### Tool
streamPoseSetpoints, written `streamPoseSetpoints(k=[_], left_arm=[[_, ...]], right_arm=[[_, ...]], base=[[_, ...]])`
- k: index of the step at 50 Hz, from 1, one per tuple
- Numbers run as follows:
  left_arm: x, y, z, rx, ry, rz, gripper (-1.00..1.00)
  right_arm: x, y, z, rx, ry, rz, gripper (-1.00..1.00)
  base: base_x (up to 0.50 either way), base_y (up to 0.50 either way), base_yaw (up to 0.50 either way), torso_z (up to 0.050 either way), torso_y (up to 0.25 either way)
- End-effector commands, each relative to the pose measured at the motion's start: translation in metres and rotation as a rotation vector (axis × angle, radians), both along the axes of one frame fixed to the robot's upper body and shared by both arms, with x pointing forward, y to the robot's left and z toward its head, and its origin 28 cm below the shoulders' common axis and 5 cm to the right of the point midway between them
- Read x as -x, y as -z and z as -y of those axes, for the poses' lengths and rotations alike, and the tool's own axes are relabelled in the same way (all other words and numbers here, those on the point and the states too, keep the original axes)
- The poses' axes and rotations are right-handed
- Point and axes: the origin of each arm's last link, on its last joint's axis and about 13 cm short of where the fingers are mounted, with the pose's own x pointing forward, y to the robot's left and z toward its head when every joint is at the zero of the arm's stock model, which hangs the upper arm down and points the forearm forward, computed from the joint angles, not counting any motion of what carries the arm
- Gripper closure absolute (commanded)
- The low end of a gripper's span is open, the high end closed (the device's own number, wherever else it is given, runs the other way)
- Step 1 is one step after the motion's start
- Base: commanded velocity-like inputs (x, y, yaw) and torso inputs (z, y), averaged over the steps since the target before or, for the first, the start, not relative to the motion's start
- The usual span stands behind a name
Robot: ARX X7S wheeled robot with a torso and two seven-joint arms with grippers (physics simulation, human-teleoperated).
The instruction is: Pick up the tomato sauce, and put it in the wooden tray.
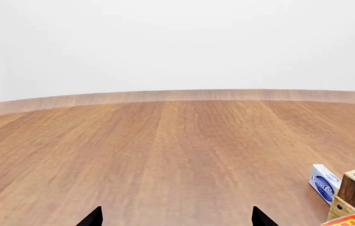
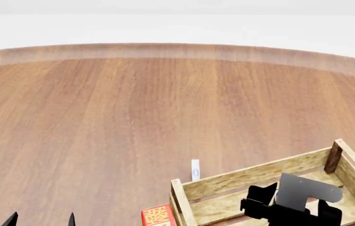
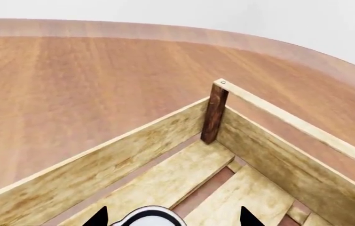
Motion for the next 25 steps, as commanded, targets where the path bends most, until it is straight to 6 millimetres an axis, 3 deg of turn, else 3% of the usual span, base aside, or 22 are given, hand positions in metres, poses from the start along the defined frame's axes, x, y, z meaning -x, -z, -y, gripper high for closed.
streamPoseSetpoints(k=[1, 25], left_arm=[[0.000, 0.000, 0.000, 0.001, 0.000, 0.000, -1.00], [0.000, 0.000, 0.000, -0.001, 0.000, 0.000, -1.00]], right_arm=[[0.000, 0.000, 0.000, 0.001, -0.004, -0.004, -1.00], [0.010, -0.013, -0.005, 0.058, -0.078, 0.130, -1.00]], base=[[0.00, 0.00, 0.00, 0.000, 0.000], [0.00, 0.00, 0.00, 0.000, 0.000]])
